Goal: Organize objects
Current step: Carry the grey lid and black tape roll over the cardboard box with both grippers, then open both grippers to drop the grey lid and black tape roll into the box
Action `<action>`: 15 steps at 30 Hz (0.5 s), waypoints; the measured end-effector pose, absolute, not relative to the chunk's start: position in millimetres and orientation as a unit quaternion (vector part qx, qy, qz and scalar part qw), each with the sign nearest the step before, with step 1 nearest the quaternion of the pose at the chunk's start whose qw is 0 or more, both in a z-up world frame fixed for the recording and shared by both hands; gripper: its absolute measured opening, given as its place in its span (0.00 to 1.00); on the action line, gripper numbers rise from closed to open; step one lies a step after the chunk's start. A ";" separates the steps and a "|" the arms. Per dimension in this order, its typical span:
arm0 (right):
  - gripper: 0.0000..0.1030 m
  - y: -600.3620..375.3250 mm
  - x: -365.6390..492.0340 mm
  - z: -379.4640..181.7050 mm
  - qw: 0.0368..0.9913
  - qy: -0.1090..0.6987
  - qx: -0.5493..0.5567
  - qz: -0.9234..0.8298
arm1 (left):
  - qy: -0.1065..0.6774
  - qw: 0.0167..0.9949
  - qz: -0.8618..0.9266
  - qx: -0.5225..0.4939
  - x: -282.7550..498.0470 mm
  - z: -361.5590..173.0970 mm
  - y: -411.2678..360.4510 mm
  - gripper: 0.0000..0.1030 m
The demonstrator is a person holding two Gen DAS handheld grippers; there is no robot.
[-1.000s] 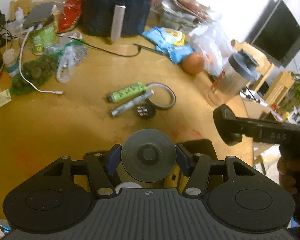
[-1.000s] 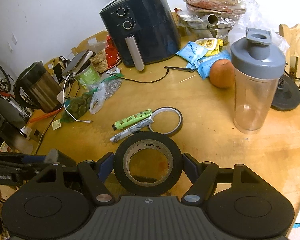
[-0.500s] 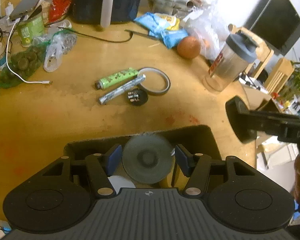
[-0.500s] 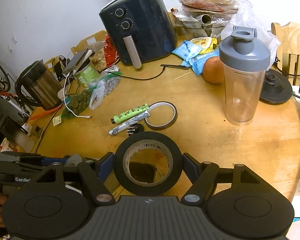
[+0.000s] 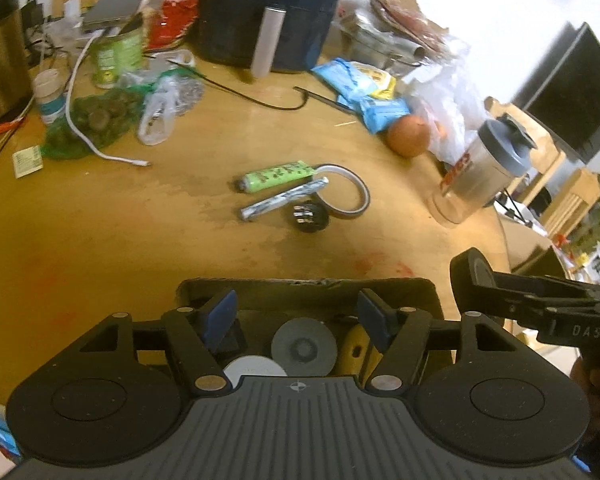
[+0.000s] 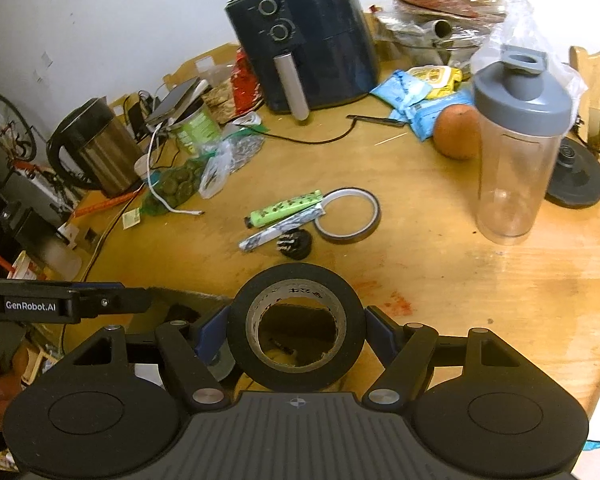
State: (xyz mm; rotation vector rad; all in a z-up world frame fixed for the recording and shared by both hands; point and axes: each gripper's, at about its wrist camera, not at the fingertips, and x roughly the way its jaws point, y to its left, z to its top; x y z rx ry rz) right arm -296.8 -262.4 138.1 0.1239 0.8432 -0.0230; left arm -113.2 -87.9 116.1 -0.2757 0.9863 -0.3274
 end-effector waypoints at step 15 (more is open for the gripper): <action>0.73 -226.2 -288.2 124.3 0.897 0.437 0.020 0.061 | 0.459 0.865 -0.130 -0.154 -128.2 118.2 -72.2 0.64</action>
